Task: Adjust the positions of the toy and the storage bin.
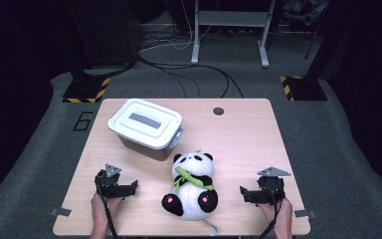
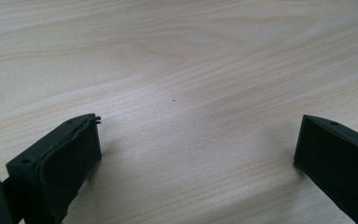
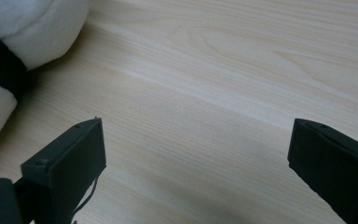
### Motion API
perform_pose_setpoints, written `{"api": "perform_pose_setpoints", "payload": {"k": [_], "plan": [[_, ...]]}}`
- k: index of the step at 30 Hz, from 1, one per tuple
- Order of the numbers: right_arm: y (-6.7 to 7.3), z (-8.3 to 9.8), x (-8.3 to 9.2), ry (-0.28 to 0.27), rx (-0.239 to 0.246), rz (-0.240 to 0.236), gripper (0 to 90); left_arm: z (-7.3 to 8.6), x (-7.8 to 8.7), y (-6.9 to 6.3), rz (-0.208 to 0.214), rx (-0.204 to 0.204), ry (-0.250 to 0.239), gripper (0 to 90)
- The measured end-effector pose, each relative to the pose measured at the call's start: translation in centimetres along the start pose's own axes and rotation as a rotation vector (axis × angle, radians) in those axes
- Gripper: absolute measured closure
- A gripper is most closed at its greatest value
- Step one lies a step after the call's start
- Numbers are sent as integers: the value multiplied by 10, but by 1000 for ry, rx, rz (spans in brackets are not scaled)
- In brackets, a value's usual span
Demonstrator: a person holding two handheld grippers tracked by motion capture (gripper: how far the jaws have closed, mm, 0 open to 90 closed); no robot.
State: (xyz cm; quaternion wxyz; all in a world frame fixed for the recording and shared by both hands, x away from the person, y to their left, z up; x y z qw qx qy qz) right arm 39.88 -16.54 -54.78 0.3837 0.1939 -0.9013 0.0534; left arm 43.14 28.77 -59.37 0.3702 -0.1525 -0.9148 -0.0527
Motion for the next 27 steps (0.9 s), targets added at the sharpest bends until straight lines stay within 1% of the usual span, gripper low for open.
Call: {"api": "perform_pose_setpoints", "payload": {"k": [3,4,5,6,9,10,12,15,16,17,19,21,22,23,24,25,26,27], "plan": [[3,-1,-1,-3,9,-4,34,0,0,0,0,0,0,0],[4,-2,0,-4,21,-6,36,0,0,0,0,0,0,0],[6,-3,0,-3,16,-10,37,0,0,0,0,0,0,0],[8,-6,1,-5,31,-13,37,0,0,0,0,0,0,0],[16,-13,5,-19,42,-29,37,0,0,0,0,1,-1,0],[18,-16,7,-24,53,-34,37,0,0,0,1,0,0,0],[25,-22,11,-30,67,-44,38,0,0,0,1,1,-1,0],[37,-33,16,-49,87,-74,42,0,0,0,1,0,0,0],[40,-36,17,-49,87,-83,43,0,0,0,1,0,0,0],[40,-36,17,-49,87,-83,43,0,0,0,1,0,0,0],[47,-41,19,-54,91,-105,44,0,0,0,1,0,0,0],[55,-47,21,-58,109,-117,46,0,0,0,1,0,0,0],[64,-52,23,-61,120,-137,54,0,0,0,1,0,0,0],[69,-54,25,-65,130,-150,59,0,0,0,1,0,0,0],[69,-54,25,-65,130,-150,59,0,0,0,1,1,0,0],[78,-59,26,-65,146,-165,71,0,0,0,1,0,0,0],[78,-59,26,-65,146,-165,71,0,0,0,1,0,0,0],[82,-60,26,-62,153,-169,77,0,0,0,1,0,0,0]]}}
Point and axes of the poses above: each handheld gripper's, and its own axes: x roughly backward along the jaws, z roughly out of its underside, y roughly to its left, the point moved 9 cm from there along -x, roughly forward along the jaws, and after that the axes turned 1 degree about z, right-handed, at the moved point
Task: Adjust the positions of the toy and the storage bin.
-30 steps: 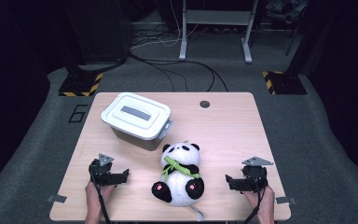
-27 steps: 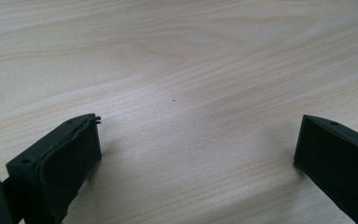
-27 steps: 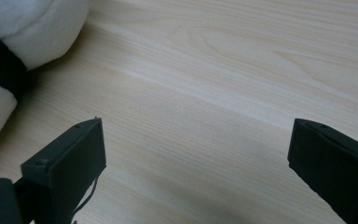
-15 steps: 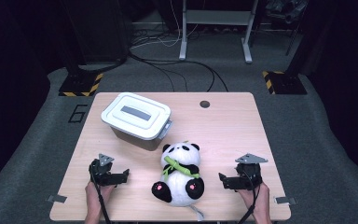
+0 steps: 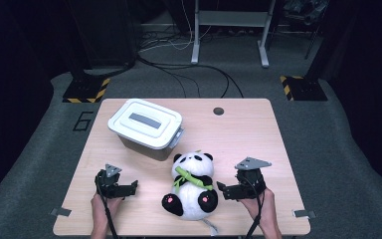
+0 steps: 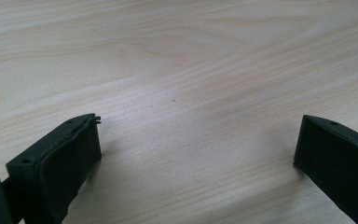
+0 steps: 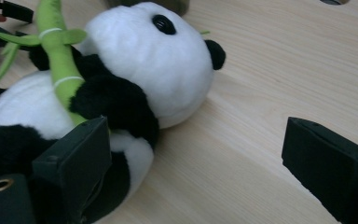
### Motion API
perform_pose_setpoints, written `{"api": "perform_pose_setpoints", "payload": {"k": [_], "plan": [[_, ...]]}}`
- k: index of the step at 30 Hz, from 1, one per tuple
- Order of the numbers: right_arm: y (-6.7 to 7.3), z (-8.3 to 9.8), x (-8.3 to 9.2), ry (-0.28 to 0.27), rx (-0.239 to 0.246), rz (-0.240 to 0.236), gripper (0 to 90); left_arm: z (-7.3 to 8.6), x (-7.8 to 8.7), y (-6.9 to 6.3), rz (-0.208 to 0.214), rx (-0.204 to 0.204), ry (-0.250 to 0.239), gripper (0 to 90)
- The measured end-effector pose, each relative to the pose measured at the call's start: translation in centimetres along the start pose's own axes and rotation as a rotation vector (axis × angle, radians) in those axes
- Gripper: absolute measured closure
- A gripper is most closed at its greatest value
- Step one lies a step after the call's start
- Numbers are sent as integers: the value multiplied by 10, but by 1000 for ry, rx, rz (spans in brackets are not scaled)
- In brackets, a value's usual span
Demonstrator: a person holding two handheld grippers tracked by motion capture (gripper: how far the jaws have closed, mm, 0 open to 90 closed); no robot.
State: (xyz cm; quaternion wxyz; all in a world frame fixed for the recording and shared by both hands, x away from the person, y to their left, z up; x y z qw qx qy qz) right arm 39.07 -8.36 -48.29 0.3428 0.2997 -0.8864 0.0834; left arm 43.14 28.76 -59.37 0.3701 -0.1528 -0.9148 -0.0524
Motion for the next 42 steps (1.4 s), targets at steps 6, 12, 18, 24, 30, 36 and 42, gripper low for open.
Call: {"api": "perform_pose_setpoints", "payload": {"k": [6,12,18,24,30,36,42], "plan": [[26,-10,6,-7,35,-56,91,0,0,0,0,0,0,0],[44,-12,14,-10,61,-85,99,0,0,0,-1,0,0,0],[65,-5,15,13,81,-152,159,0,0,0,-4,4,-1,0],[72,7,12,36,86,-172,357,0,0,0,-4,4,0,1],[71,18,16,32,83,-204,666,0,0,1,-6,4,0,2],[65,21,21,25,92,-176,748,0,0,1,-9,5,0,2],[55,20,25,34,123,-146,759,0,0,1,-9,6,0,3]]}}
Point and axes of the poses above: each handheld gripper's, and its own axes: x roughly backward along the jaws, z roughly out of its underside, y roughly to its left, the point moved 9 cm from there along -x, roughly forward along the jaws, and after that the axes turned 1 degree about z, right-handed, at the moved point
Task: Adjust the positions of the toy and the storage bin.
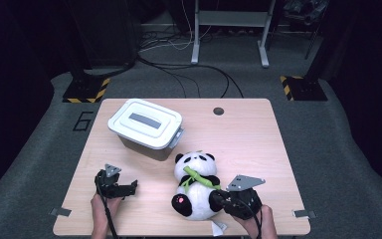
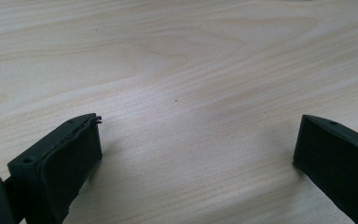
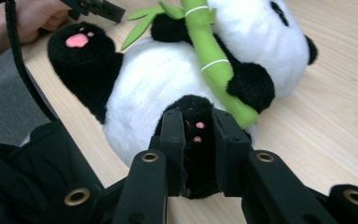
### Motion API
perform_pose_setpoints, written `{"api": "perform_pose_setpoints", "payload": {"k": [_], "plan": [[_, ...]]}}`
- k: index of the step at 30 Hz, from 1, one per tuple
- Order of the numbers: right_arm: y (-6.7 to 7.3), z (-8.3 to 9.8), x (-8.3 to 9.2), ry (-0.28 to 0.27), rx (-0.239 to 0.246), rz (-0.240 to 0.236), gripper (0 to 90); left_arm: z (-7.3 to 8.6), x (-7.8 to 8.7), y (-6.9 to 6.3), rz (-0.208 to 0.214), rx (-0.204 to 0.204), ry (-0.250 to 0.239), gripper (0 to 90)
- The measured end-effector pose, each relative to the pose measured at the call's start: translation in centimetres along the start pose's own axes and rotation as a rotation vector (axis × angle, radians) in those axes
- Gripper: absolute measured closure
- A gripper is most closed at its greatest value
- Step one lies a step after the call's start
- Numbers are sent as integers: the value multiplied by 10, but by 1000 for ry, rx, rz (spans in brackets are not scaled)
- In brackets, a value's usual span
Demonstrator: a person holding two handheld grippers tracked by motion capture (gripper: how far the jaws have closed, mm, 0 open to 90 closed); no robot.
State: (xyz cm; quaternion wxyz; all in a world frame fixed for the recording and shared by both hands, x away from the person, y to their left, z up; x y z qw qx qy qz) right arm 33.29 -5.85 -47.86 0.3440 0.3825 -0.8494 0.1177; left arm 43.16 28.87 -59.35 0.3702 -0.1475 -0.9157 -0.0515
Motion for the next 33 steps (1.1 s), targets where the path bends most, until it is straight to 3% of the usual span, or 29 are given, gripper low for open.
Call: {"api": "perform_pose_setpoints", "payload": {"k": [5,12,15,17,23,33], "plan": [[-18,0,7,25,16,41,749,0,0,0,0,0,0,3],[-46,-2,9,53,-39,99,697,0,0,0,0,0,0,3],[-48,-3,8,53,-59,91,643,0,0,0,0,0,0,3],[-45,-7,8,38,-86,85,515,0,0,0,0,0,0,3],[-28,-30,3,-1,-115,97,366,0,0,0,0,0,0,3],[-2,-57,-35,38,-87,93,349,0,0,0,0,0,0,3]]}}
Point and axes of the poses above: each handheld gripper's, and its own axes: x roughly backward along the jaws, z roughly out of its underside, y roughly to its left, the point moved 9 cm from there along -x, roughly forward along the jaws, and after that the axes turned 1 degree about z, right-handed, at the moved point
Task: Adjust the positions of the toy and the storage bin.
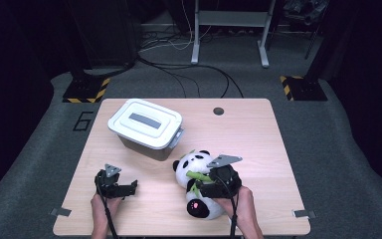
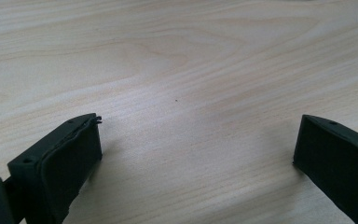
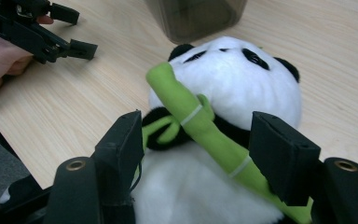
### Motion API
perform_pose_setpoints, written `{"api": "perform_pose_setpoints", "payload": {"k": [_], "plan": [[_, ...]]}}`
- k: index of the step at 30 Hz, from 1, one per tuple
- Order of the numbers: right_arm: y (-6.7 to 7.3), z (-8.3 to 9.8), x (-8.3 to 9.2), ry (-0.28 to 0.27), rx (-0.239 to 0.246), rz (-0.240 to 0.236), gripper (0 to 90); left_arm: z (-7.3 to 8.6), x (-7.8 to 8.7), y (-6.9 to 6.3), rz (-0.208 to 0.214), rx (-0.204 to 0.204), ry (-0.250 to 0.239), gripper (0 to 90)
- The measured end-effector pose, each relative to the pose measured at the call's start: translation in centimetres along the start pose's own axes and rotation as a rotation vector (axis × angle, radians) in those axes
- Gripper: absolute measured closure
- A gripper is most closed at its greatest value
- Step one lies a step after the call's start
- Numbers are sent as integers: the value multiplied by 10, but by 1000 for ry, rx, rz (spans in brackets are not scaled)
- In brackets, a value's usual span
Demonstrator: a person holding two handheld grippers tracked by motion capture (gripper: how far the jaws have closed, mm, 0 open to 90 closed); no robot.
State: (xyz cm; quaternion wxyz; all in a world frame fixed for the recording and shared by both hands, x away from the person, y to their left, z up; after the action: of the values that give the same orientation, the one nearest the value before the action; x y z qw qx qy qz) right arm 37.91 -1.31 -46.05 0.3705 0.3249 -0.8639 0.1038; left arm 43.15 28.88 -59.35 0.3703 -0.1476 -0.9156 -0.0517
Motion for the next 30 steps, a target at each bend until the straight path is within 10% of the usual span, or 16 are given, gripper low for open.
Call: {"api": "perform_pose_setpoints", "payload": {"k": [13,30], "plan": [[3,3,-30,79,25,-5,652,0,0,0,0,0,0,4],[7,-7,-6,-2,151,-119,745,0,0,0,-2,5,-2,4]]}}
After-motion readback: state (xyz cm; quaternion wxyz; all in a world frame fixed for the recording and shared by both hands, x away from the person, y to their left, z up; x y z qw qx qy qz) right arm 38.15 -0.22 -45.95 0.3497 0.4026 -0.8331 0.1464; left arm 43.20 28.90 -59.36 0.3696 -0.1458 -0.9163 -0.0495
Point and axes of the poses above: each handheld gripper's, and its own axes: x roughly backward along the jaws, z roughly out of its underside, y roughly to its left, the point moved 9 cm from there along -x, roughly forward along the jaws, and after that the axes turned 1 degree about z, right-handed, at the moved point
